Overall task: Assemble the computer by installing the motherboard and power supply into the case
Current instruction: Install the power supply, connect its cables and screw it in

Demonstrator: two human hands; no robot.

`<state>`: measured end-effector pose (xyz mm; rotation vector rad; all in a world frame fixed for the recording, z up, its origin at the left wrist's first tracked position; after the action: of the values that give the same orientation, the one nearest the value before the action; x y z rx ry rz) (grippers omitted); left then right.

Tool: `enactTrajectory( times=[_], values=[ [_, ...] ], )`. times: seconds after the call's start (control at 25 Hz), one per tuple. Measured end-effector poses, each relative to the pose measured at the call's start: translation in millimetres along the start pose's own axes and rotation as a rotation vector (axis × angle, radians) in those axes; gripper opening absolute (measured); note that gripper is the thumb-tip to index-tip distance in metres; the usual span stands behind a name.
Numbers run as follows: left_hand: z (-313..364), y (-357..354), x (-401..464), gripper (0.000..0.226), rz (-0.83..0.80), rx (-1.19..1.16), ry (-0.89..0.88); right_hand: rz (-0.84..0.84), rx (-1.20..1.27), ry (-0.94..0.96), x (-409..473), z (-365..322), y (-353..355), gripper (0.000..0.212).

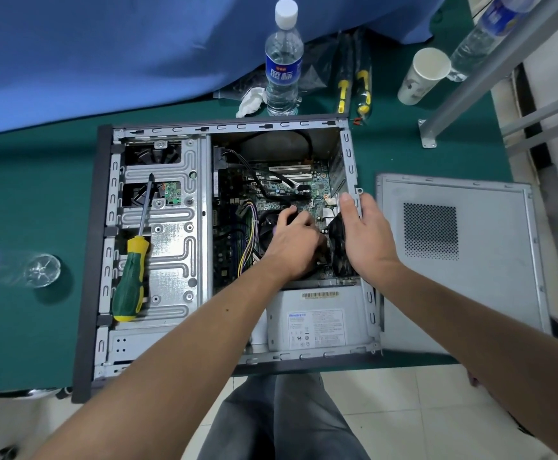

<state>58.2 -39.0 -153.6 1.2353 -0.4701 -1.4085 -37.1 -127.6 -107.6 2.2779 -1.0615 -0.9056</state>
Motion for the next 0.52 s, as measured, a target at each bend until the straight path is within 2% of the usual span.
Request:
enactTrajectory(
  times=[0.4, 0.52],
  values=[
    [6.0, 5.7, 1.8, 0.02, 0.03, 0.116, -0.072, -0.001, 0.006, -0.007, -0.6, 0.5, 0.7, 0.053],
    [4.5, 10.8, 6.6, 0.019, -0.04, 0.106, -0.063, -0.012, -0.004, -0.015, -0.3, 0.8, 0.6, 0.06]
  ],
)
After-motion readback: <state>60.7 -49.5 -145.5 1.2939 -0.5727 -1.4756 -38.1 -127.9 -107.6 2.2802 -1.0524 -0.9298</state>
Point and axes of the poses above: each hand's wrist, its own x-axis towards the middle knuckle, its own y-axis out of the back of the hand, z = x × y, the point moved 2 cm from there along x, towards the middle knuckle, and after that the axes turned 1 degree about -y, right-handed, at the moved point
